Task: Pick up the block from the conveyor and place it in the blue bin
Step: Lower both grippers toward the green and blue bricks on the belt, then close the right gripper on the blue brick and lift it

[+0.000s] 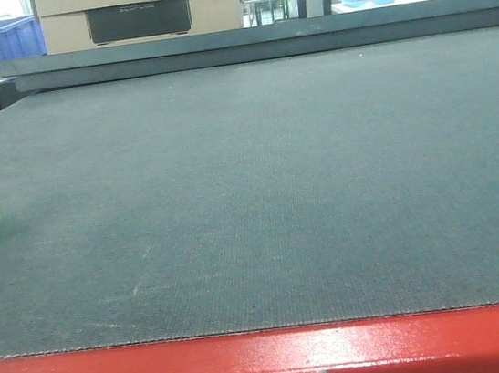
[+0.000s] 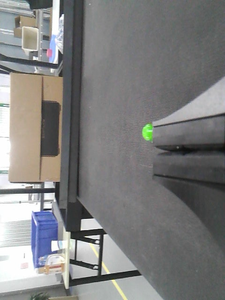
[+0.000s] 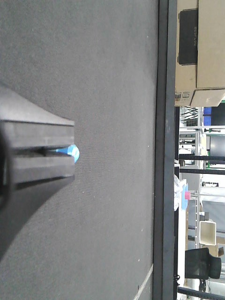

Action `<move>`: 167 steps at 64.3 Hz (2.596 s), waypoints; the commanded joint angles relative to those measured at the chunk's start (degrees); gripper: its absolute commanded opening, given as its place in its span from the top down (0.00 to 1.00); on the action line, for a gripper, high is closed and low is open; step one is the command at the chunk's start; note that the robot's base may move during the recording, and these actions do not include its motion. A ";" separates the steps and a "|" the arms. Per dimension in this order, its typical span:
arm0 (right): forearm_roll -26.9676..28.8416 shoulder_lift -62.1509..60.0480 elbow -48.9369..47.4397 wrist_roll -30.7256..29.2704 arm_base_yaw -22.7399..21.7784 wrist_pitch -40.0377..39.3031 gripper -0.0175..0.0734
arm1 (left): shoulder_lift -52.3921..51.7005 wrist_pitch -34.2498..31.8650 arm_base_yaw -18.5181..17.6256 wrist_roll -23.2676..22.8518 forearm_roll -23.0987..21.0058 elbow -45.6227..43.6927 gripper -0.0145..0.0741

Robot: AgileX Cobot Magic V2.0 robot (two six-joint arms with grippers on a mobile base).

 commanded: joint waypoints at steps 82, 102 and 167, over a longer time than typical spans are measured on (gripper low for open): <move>-0.19 34.59 -47.61 -0.16 0.01 27.05 0.18 | 24.82 37.07 -3.58 -0.38 -1.09 -45.55 0.16; -0.19 54.99 -63.92 -0.16 0.01 45.89 0.18 | 30.99 39.60 -9.31 -0.38 -0.87 -48.25 0.16; -3.40 97.60 -72.06 0.76 -0.21 50.57 0.18 | 33.08 40.35 -12.13 -0.38 -0.66 -48.35 0.16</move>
